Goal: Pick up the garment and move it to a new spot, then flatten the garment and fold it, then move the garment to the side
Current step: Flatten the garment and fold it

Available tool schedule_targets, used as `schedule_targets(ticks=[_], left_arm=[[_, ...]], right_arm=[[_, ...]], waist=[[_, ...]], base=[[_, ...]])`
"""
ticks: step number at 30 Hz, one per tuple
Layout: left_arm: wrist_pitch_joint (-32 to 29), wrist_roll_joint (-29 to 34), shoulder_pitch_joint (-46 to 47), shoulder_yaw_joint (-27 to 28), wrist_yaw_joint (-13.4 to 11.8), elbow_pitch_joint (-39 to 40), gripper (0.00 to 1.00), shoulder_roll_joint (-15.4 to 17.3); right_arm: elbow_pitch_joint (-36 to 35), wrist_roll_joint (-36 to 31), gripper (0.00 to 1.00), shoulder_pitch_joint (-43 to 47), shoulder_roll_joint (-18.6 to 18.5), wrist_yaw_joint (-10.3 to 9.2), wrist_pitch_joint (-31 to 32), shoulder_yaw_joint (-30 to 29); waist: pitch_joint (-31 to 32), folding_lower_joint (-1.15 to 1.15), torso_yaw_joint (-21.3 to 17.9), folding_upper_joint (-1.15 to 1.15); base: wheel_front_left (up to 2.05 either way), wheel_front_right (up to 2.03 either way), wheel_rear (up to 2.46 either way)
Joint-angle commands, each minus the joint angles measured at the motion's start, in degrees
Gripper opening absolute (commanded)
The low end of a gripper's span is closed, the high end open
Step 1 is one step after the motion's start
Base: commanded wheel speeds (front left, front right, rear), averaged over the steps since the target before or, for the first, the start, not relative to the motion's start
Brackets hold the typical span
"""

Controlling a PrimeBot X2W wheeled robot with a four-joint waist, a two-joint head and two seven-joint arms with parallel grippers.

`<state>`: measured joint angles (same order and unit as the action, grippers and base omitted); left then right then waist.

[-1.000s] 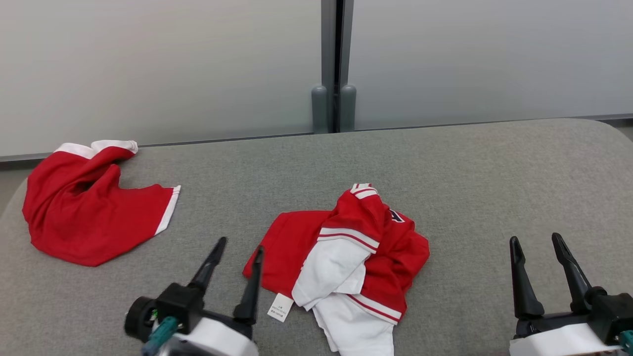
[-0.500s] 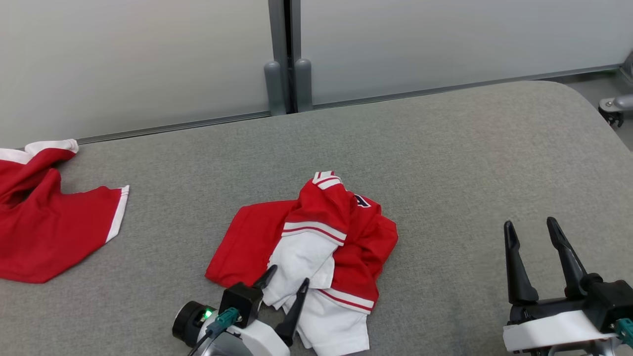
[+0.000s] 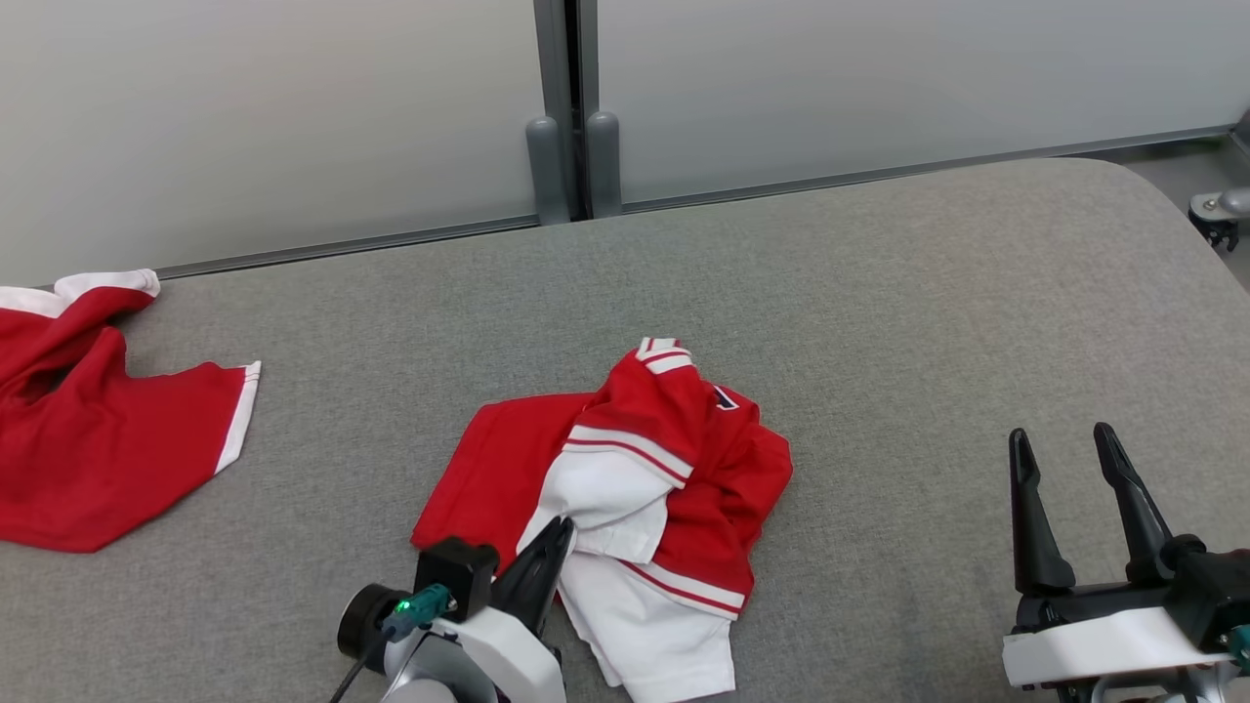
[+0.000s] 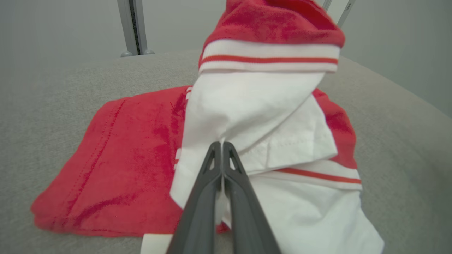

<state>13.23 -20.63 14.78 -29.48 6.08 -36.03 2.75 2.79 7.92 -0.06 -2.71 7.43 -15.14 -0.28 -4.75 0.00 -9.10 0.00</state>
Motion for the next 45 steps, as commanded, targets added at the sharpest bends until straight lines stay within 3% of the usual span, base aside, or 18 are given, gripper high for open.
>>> schedule_targets(ticks=[1,7,16,22,32,37,45], left_arm=[[0.45,-0.59,1.13,0.28,0.35,0.67,0.0,0.27],[0.79,-6.58,-0.05,4.58,0.44,10.68,0.0,0.8],[-7.34,-11.43,4.76,12.35,-3.93,31.15,0.0,5.57],[-13.24,-11.9,12.54,15.23,-5.24,35.27,0.0,9.16],[-21.66,-12.75,21.35,16.04,-3.93,37.57,0.0,14.18],[-24.07,-13.07,21.89,14.22,-4.77,38.45,0.0,12.85],[-20.74,-15.16,18.81,7.88,-6.89,33.58,0.0,2.76]], right_arm=[[0.06,0.34,1.0,-0.22,-0.34,0.11,-0.02,-0.29],[0.01,0.56,1.0,1.11,-0.34,0.11,-0.02,-1.29],[0.15,0.58,1.0,1.44,-0.36,0.11,-0.03,-1.06],[0.57,0.66,1.0,0.68,-0.35,0.11,-0.02,0.05],[0.61,1.06,1.0,-0.08,-0.34,0.11,-0.03,0.49],[0.64,1.41,1.0,-0.69,-0.35,0.11,-0.02,1.14],[1.02,2.54,1.0,-2.04,-0.33,0.11,-0.02,3.48]], waist=[[0.14,0.0,0.29,0.0],[1.45,0.0,1.96,0.0],[3.6,0.0,5.61,0.0],[4.5,0.0,5.81,0.0],[3.94,0.0,3.13,0.0],[2.82,0.0,1.13,0.0],[0.52,0.0,-3.9,0.0]], base=[[0.0,0.0,0.0],[0.0,0.0,0.0],[0.0,0.0,0.0],[0.0,0.0,0.0],[0.0,0.0,0.0],[0.0,0.0,0.0],[0.0,0.0,0.0]])
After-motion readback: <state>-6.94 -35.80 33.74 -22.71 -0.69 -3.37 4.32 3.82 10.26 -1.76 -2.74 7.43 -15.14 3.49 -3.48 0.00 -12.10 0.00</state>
